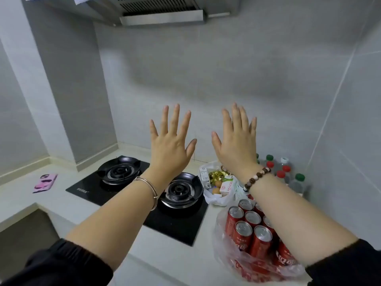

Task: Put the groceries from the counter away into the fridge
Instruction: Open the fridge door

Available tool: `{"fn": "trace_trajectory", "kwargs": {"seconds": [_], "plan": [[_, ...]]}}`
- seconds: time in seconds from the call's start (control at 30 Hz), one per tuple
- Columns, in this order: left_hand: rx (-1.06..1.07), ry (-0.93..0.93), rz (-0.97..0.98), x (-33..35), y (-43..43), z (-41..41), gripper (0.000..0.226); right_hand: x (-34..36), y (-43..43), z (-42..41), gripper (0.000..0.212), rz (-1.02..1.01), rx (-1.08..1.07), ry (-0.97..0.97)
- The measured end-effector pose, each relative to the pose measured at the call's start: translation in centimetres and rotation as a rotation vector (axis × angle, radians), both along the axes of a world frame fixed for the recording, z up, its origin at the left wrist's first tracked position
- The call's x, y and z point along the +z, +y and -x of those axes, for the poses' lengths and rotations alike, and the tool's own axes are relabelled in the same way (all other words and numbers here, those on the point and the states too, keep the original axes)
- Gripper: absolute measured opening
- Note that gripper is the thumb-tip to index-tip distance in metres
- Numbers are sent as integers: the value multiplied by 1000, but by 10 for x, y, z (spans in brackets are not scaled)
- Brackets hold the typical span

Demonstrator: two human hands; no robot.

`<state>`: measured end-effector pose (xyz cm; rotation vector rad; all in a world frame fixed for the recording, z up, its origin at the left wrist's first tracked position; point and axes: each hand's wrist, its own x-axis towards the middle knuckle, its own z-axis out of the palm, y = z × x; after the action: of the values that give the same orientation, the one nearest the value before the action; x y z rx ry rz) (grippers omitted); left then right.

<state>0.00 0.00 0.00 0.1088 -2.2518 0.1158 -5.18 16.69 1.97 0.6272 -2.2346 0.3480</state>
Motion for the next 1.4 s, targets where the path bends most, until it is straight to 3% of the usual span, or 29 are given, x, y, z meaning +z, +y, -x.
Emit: {"fn": "trace_trajectory", "kwargs": {"seconds": [0.4, 0.7, 1.03, 1.4], "plan": [[288, -99, -156, -62, -94, -77, 66, -59, -139, -14, 60, -103, 462, -89], [790, -163, -274, -103, -149, -219, 66, -105, -254, -109, 65, -222, 916, -187], [1368, -104, -381, -116, -94, -467, 64, -121, -307, -353, 62, -304, 1569, -212], [1967, -56, -312, -95, 72, -747, 64, -98, -226, -678, 62, -287, 2163, -150]]}}
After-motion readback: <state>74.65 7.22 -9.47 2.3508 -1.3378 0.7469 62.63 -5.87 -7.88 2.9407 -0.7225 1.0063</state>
